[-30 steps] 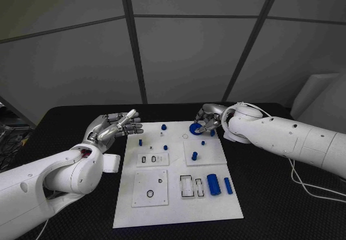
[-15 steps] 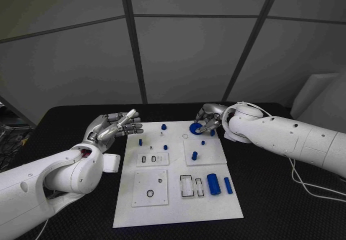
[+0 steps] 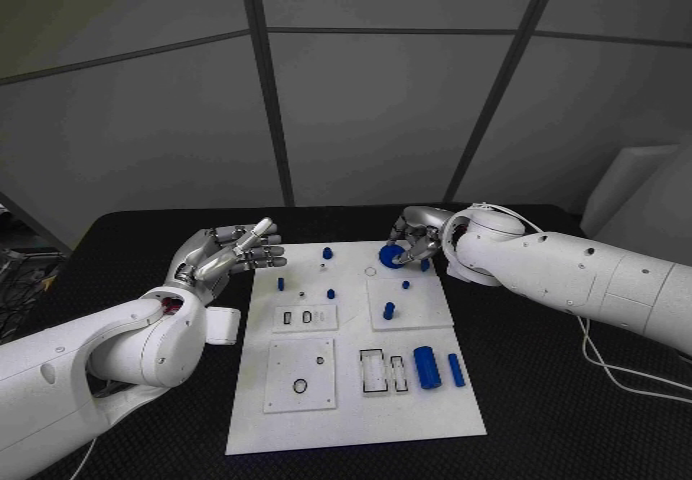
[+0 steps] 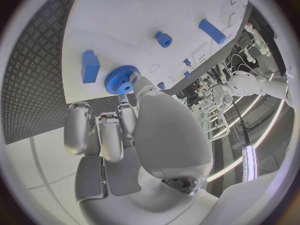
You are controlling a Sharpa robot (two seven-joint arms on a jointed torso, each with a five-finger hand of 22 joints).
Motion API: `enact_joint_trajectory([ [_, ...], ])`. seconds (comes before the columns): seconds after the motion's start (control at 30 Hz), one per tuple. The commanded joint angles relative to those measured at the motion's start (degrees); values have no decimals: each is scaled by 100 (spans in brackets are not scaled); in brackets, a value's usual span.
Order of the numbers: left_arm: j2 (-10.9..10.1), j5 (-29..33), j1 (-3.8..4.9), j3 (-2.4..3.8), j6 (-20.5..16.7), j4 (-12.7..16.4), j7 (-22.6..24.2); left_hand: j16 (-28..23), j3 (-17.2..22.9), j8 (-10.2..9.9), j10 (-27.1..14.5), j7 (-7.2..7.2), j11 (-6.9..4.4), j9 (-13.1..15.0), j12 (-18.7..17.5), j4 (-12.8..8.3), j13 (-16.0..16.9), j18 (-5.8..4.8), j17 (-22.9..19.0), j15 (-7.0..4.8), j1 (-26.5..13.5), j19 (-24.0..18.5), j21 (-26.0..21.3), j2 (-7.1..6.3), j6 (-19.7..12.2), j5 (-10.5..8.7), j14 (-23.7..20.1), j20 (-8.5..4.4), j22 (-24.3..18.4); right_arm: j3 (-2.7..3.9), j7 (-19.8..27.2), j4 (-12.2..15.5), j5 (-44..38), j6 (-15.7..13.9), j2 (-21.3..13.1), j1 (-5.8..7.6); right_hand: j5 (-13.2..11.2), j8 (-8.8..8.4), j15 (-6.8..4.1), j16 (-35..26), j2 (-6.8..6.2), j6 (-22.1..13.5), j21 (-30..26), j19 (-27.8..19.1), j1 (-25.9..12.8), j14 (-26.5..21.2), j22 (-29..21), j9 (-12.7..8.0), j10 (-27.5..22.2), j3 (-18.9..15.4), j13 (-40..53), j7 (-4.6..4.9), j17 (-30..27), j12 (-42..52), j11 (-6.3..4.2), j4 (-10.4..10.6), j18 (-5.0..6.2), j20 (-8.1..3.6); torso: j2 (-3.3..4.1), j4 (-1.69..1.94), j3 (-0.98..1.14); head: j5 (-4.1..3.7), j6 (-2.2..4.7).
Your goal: Assemble the parts on the task board
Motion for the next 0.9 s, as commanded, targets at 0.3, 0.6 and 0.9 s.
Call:
enact_joint_trajectory([
  [0.3, 8, -15, -1, 5, 84, 6, -2, -23, -30, -24, -22, -15, -2, -9, -19, -11, -6, 293, 5, -3, 14, 20, -27, 51, 36, -30, -13, 18, -9, -7, 185, 272, -567, -553, -23, -6, 67, 58, -13, 54, -6, 196, 73, 86, -31, 482, 90, 1, 84, 172, 98, -42, 1023, 80, -32, 2, -124, -18, 1, -2, 2, -1, 23],
  [0.6, 8, -15, -10, 5, 89, 8, -11, -23, -30, -24, -22, -15, -2, -9, -19, -11, -6, 293, 5, -3, 14, 20, -27, 51, 36, -30, -13, 18, -9, -5, -82, 822, -1146, -984, -105, -8, 78, 49, -27, 77, -21, 271, 113, 137, -63, 493, 171, -5, 74, 266, 93, -61, 1078, 64, -49, -1, -141, -31, -1, 3, -1, 20, 32],
  [0.9, 14, -15, -13, 5, 97, 7, -22, -23, -30, -24, -22, -15, -2, -9, -19, -11, -6, 293, 5, -3, 14, 20, -27, 51, 36, -30, -13, 18, -9, -3, -270, 1074, -1533, -1044, 137, -8, 64, 36, -31, 83, -41, 281, 132, 162, -72, 497, 211, -10, 77, 294, 100, -64, 1095, 67, -53, -8, -149, -35, 0, 8, -6, 42, 27],
])
